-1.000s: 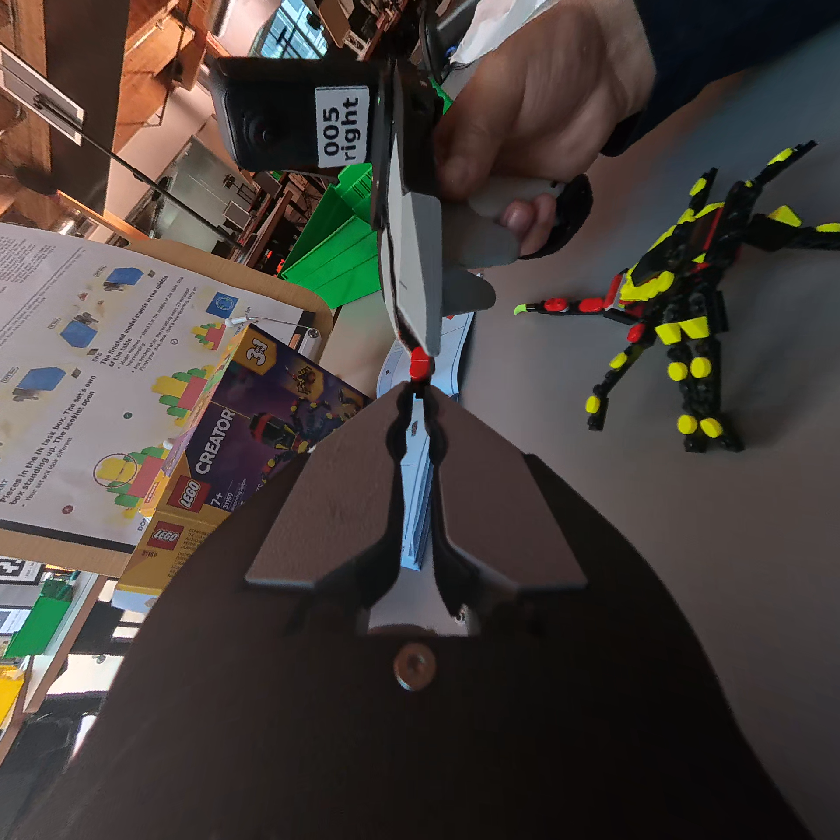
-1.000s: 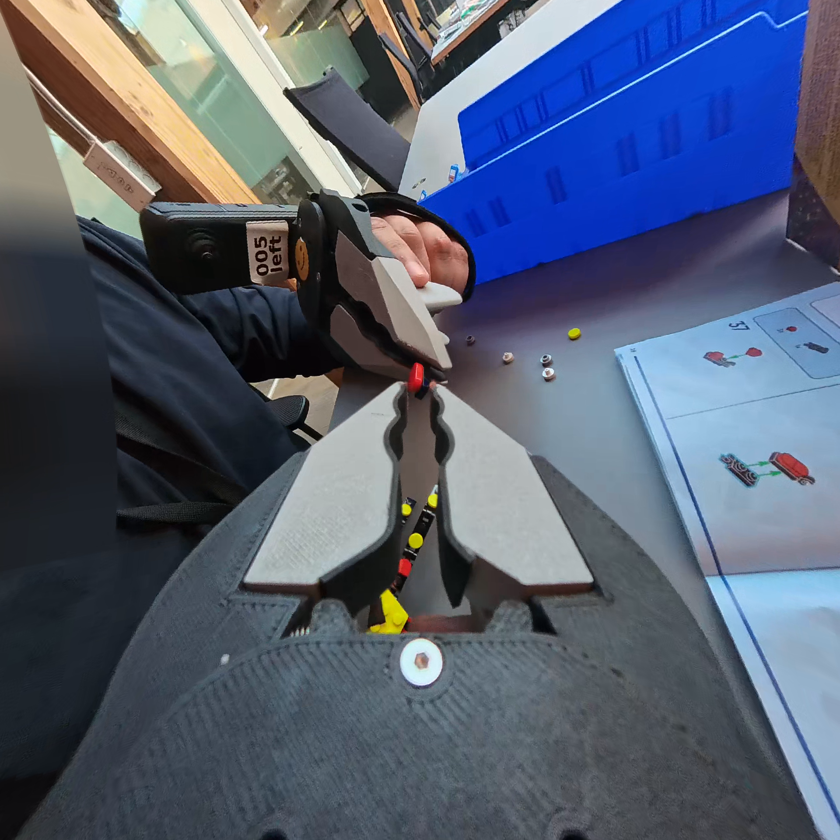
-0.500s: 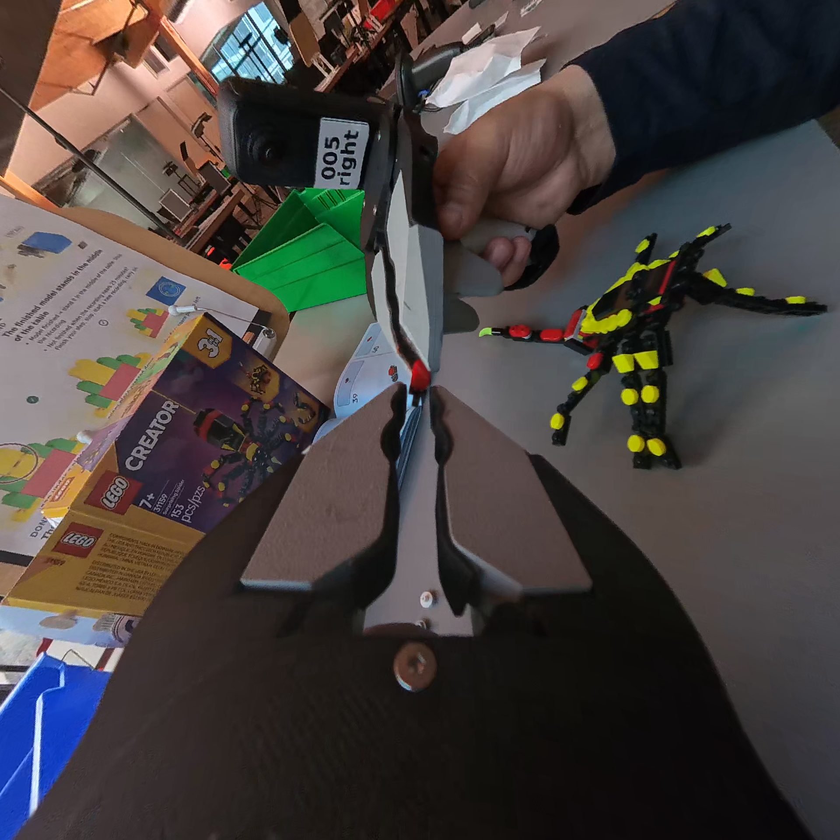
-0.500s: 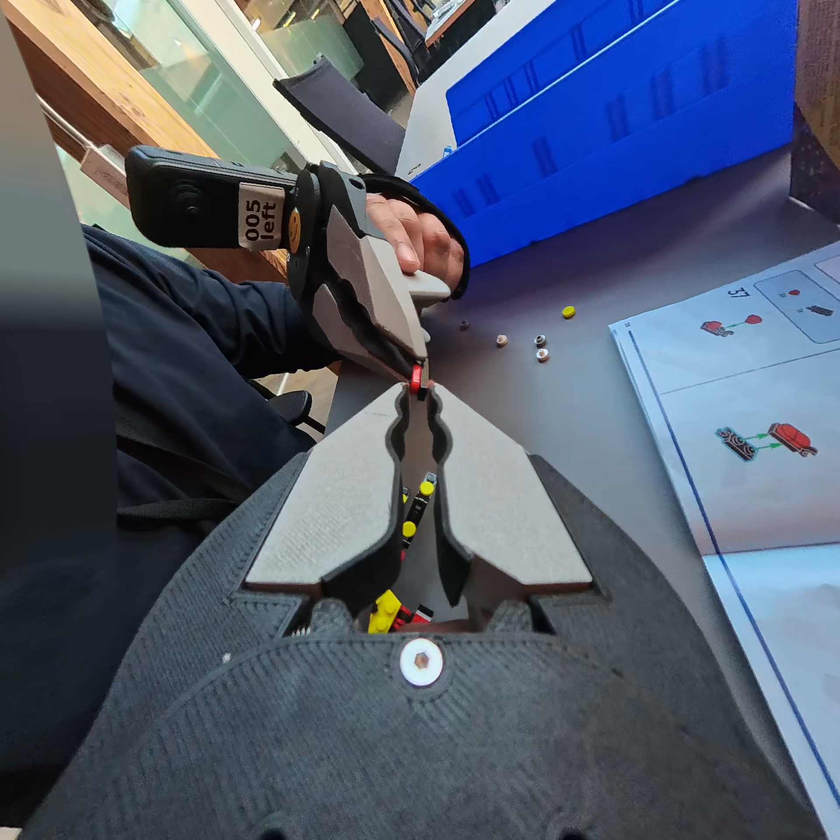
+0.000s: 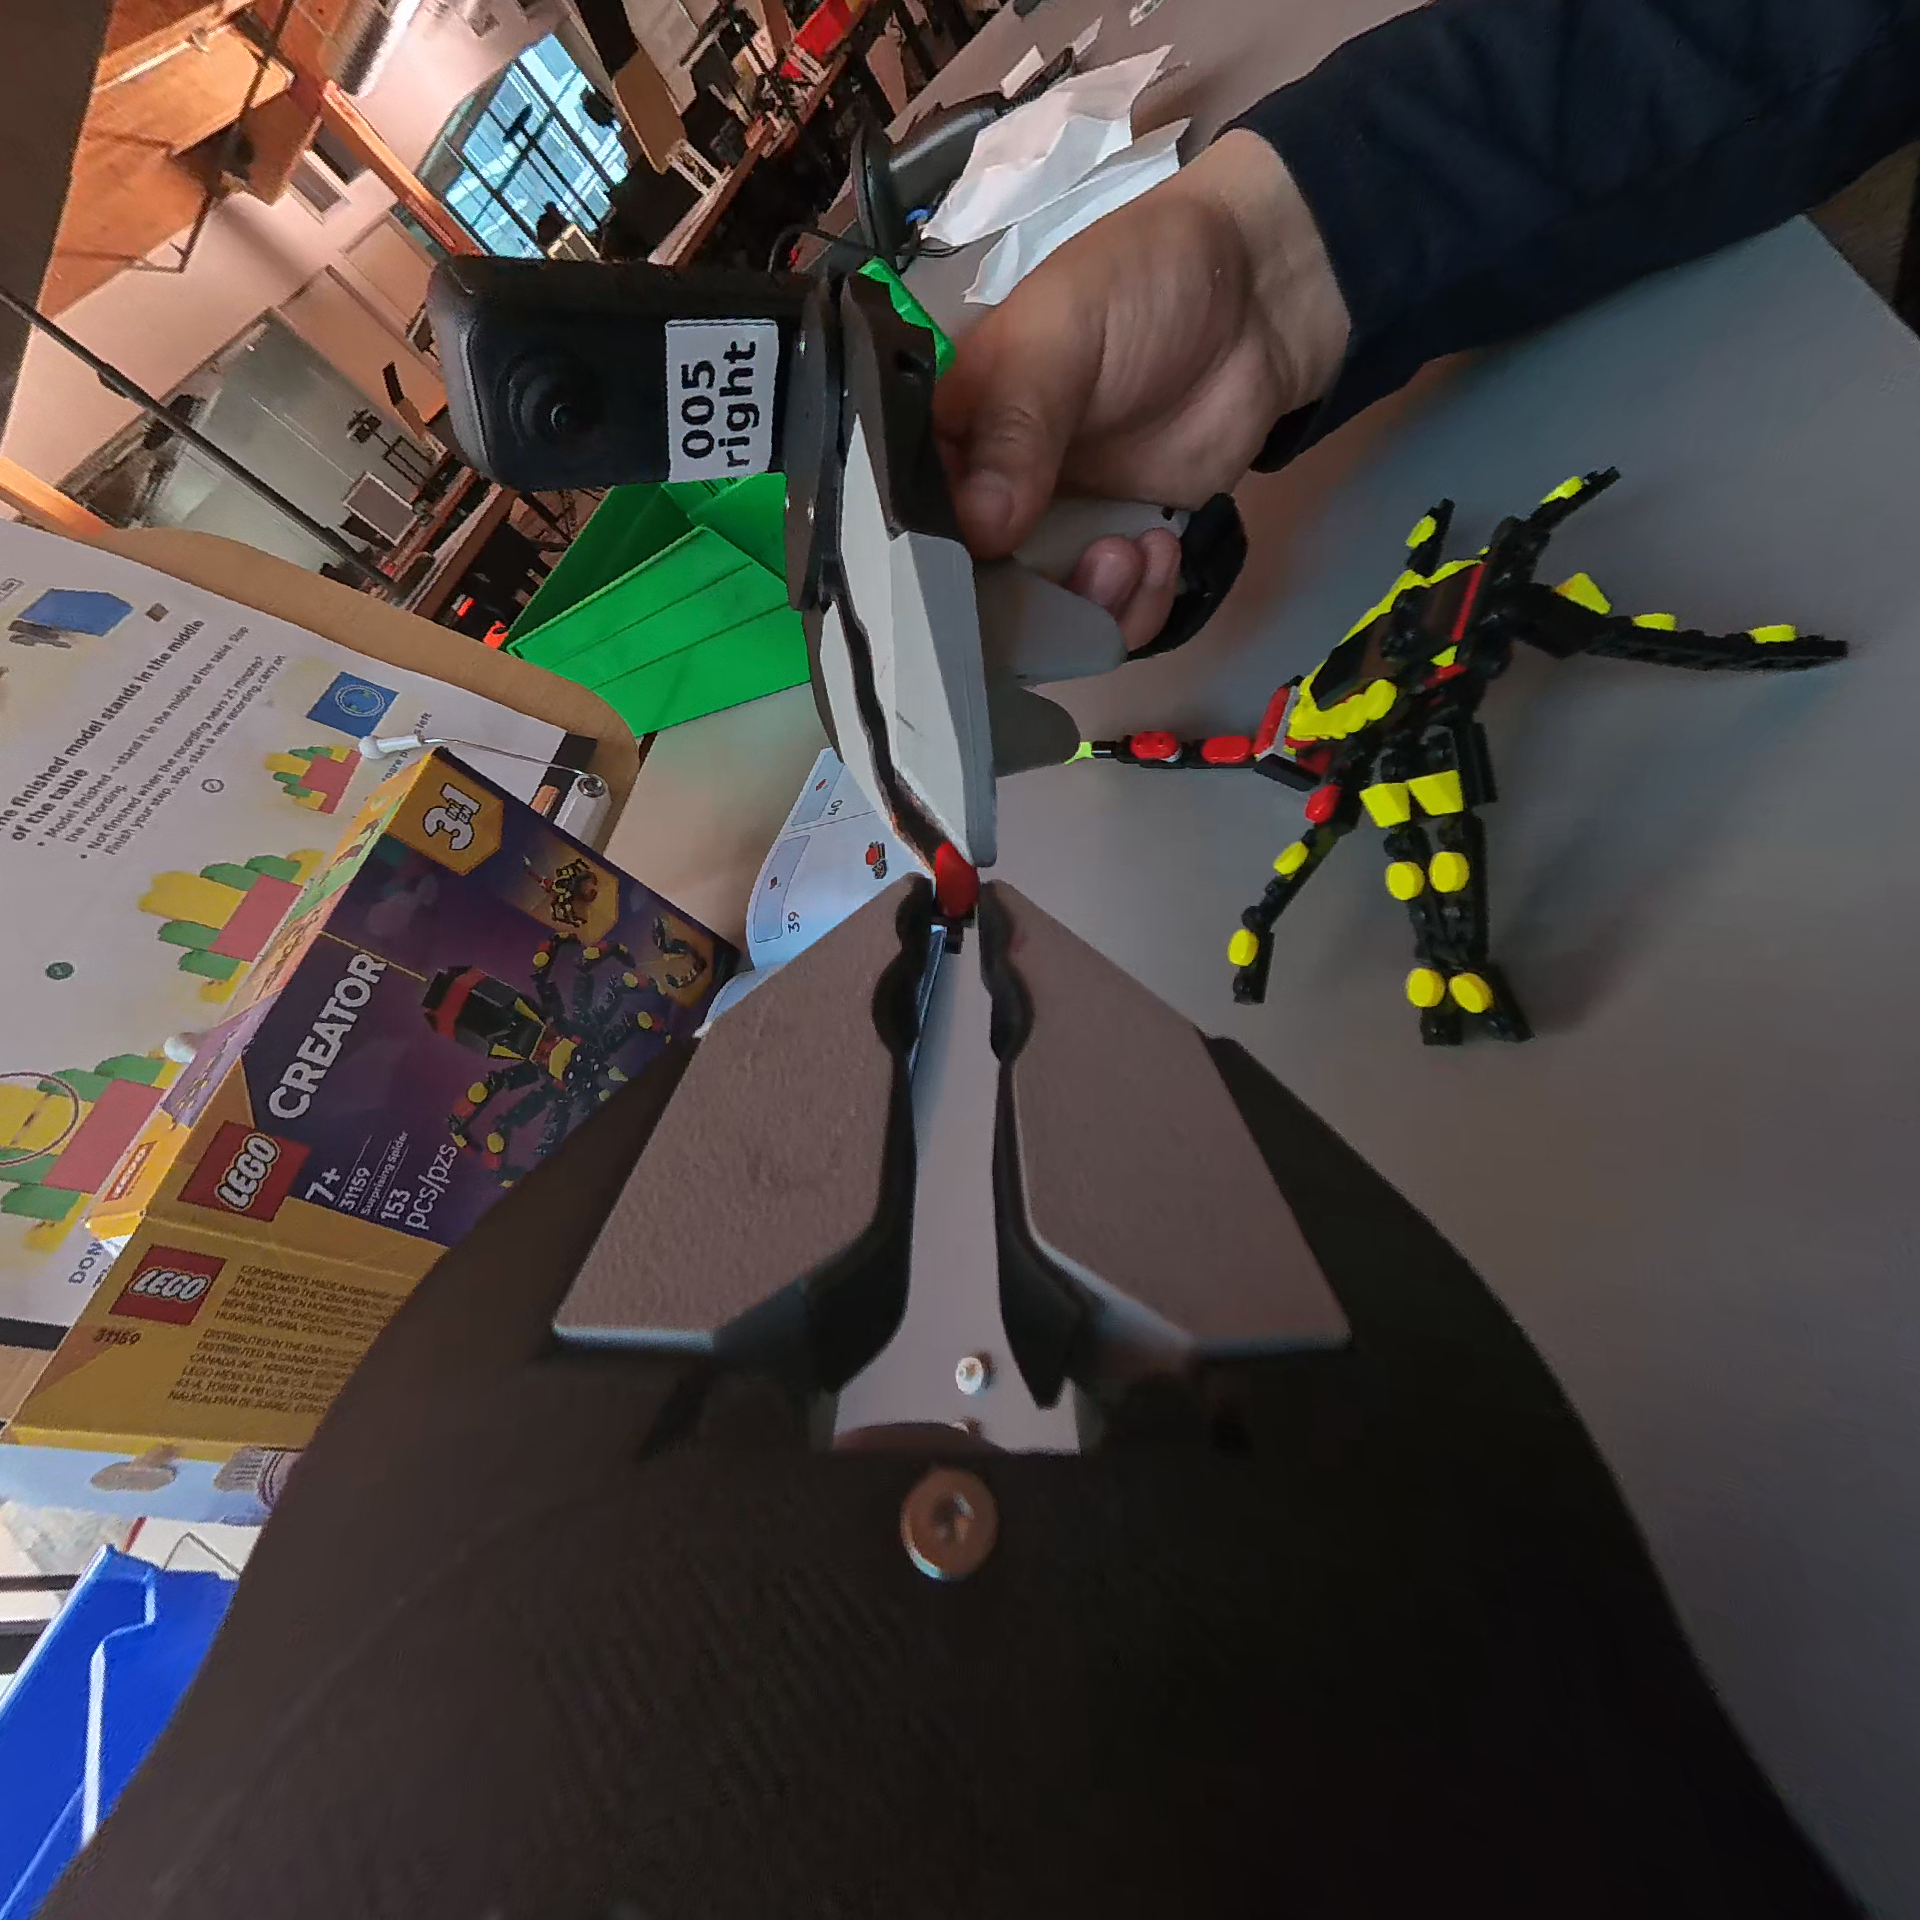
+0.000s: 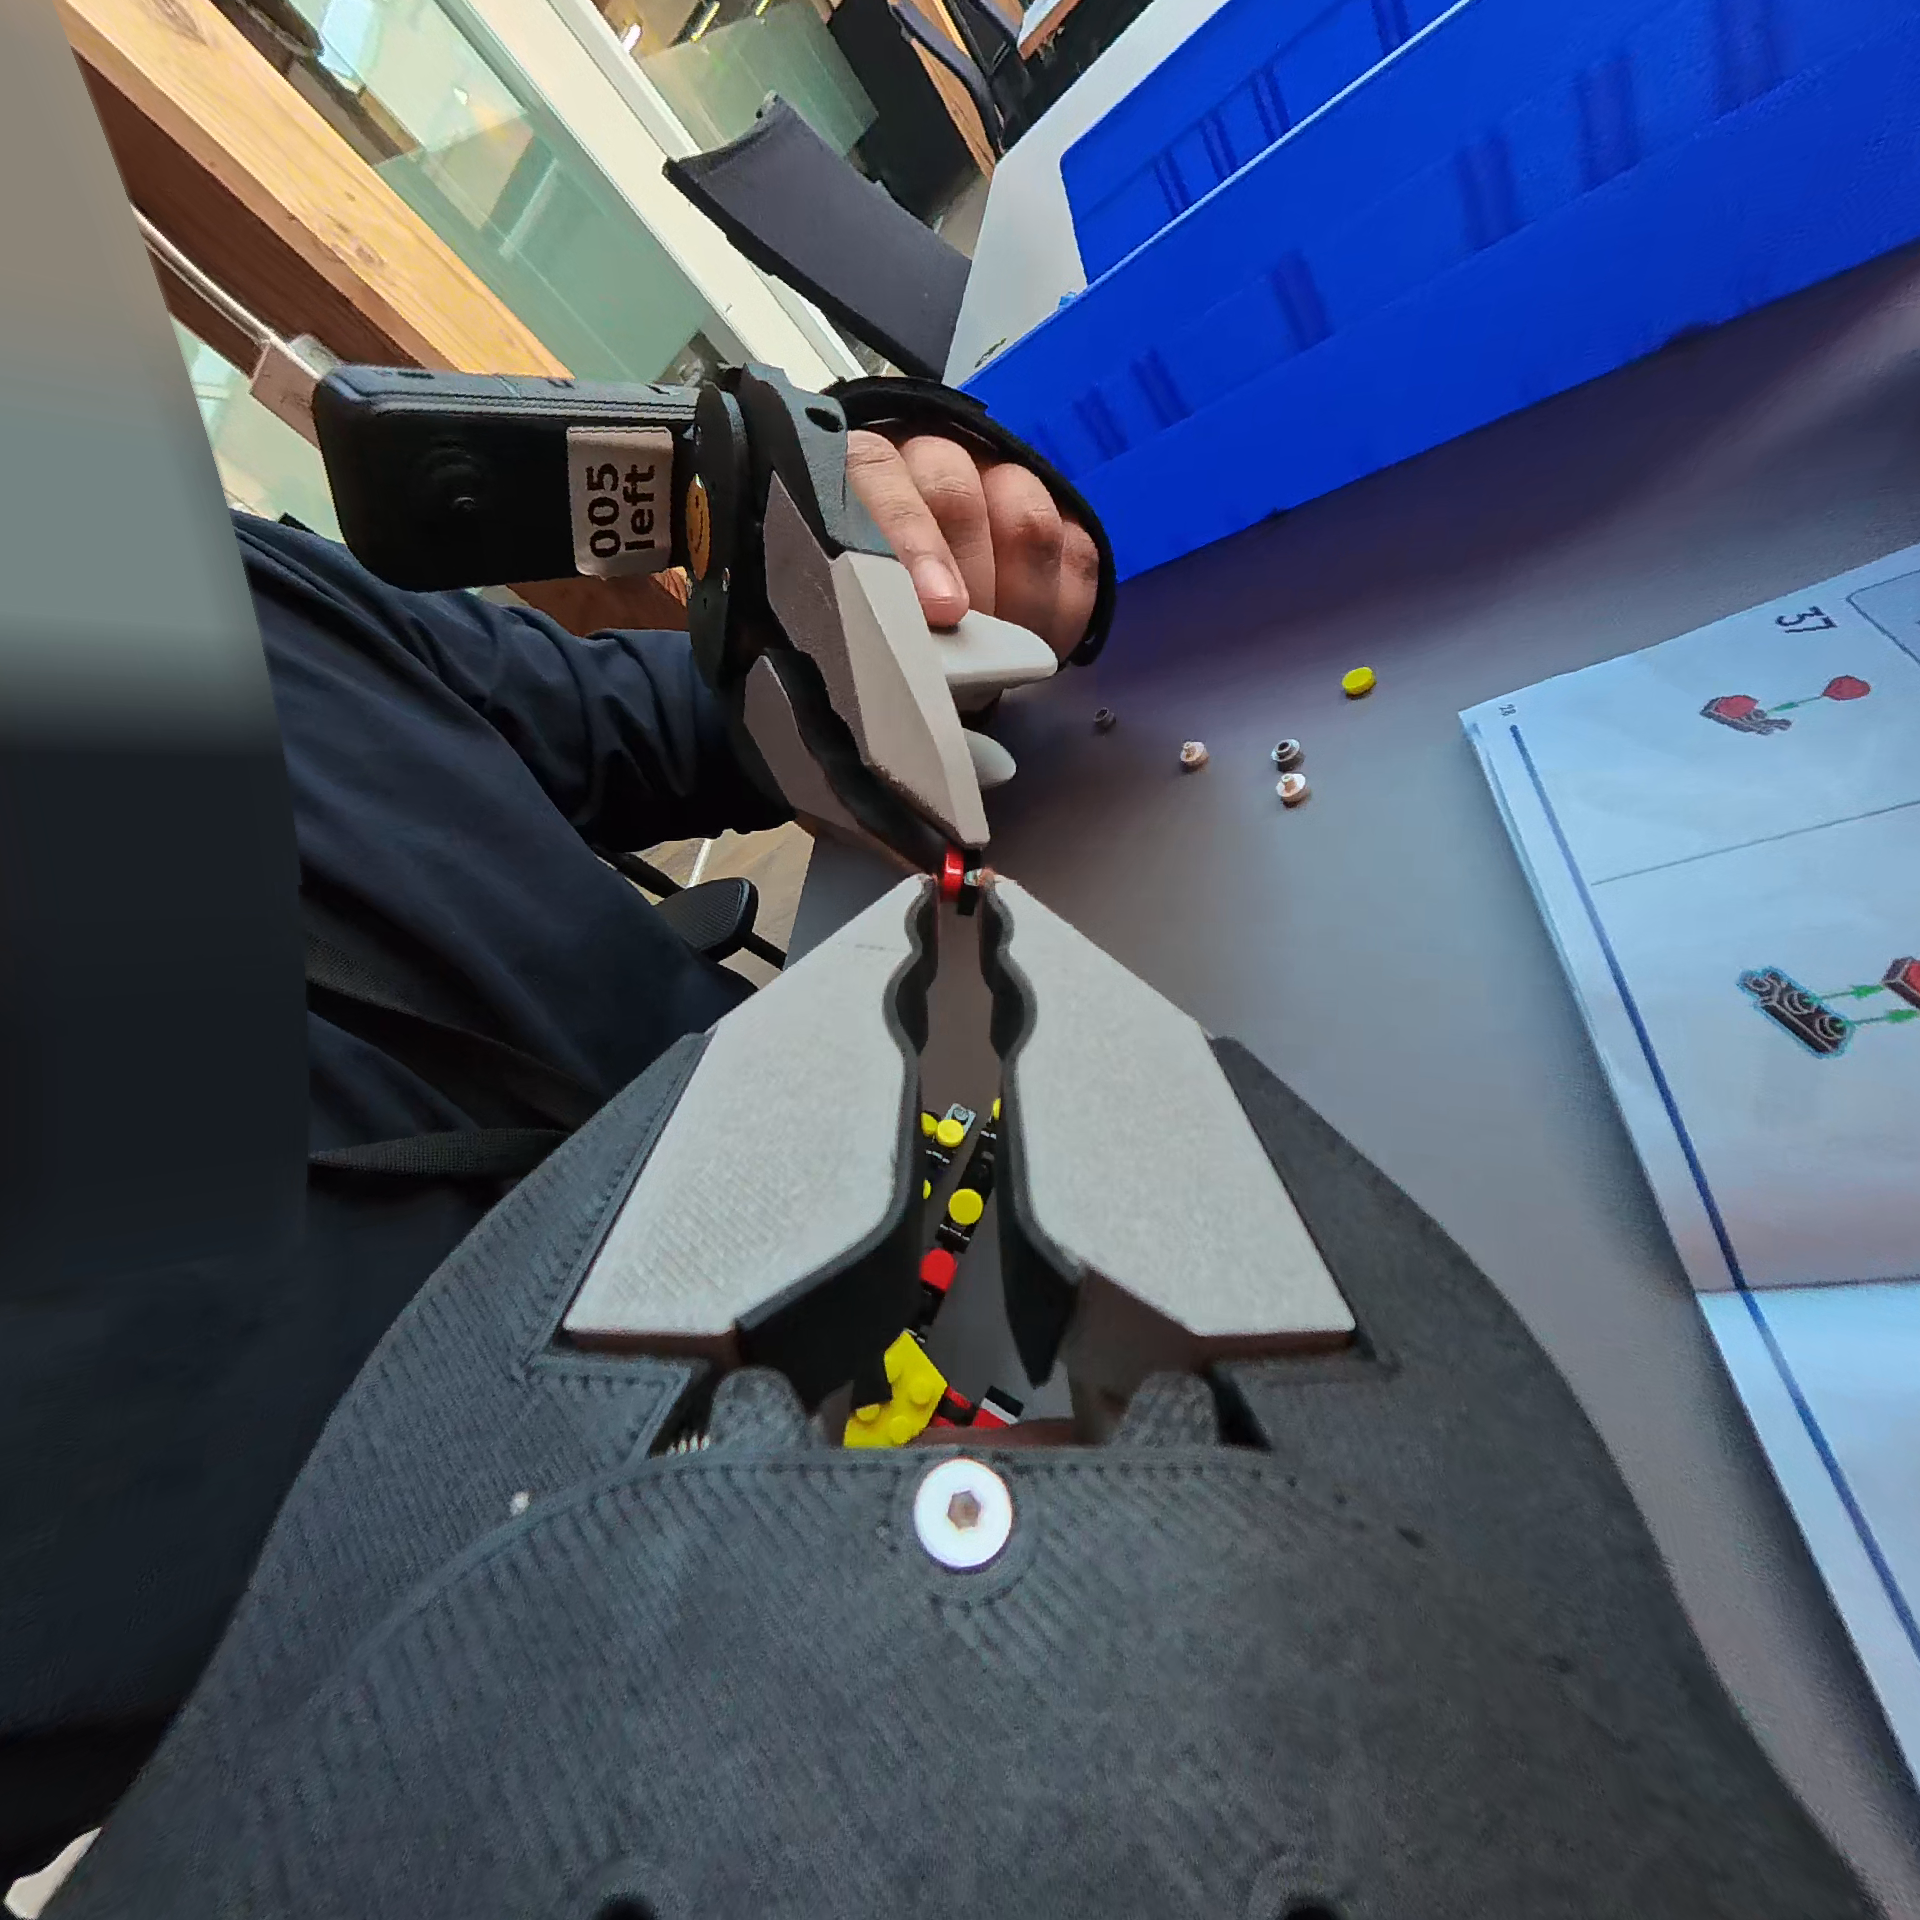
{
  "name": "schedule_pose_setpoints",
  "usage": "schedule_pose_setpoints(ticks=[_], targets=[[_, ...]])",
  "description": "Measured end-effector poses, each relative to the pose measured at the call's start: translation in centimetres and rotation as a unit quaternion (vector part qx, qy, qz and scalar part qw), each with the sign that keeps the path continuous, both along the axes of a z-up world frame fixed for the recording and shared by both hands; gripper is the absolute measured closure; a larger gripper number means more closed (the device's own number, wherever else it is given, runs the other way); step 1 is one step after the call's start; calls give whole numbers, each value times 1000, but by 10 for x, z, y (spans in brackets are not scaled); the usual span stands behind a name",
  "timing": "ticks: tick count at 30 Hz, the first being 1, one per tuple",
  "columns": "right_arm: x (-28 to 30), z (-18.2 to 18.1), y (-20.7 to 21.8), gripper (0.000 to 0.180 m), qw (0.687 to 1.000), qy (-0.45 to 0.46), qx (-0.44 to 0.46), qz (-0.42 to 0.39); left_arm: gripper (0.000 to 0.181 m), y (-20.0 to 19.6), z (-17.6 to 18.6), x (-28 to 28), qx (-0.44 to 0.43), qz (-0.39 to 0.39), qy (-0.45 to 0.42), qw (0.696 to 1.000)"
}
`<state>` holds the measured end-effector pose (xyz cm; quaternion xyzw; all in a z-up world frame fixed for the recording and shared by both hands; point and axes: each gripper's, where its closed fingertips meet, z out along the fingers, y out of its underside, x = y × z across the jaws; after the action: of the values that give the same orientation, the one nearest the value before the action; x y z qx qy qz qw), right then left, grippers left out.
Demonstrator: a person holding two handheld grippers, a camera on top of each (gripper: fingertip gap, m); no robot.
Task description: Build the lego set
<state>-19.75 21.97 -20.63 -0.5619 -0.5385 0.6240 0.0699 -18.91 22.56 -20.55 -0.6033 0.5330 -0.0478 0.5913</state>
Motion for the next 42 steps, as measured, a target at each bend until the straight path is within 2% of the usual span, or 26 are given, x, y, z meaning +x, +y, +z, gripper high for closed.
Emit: schedule_pose_setpoints(ticks=[3, 10, 13, 17, 21, 30, 36, 42], targets=[[0, 0, 0, 176, 1000, -1, -1, -1, 169, -3, 1, 2, 7, -11, 1, 1000], [0, -2, 1, 176, 1000, -4, 1, -5, 175, 1, 1, -1, 8, 3, 1, 1000], [0, 4, 4, 176, 1000, 10, 2, -16, 175, 4, 7, -1, 10, 16, -22, 1000], [0, 6, 6, 176, 998, 16, 51, -29, 175, 5, 10, -1, -37, 12, -80, 996], [1, 5, 9, 176, 998, 11, 49, -33, 175, 8, 8, 0, -57, 13, -103, 993], [1, -2, 10, 176, 999, -17, -33, -26, 175, 9, -1, 1, 9, 30, -23, 999], [2, 10, 6, 176, 998, 9, -63, -10, 175, 5, 10, 1, -16, 10, -73, 997], [-2, 8, 12, 176, 995, 8, -89, -36, 175, 12, 10, -4, -6, 41, -71, 997]])
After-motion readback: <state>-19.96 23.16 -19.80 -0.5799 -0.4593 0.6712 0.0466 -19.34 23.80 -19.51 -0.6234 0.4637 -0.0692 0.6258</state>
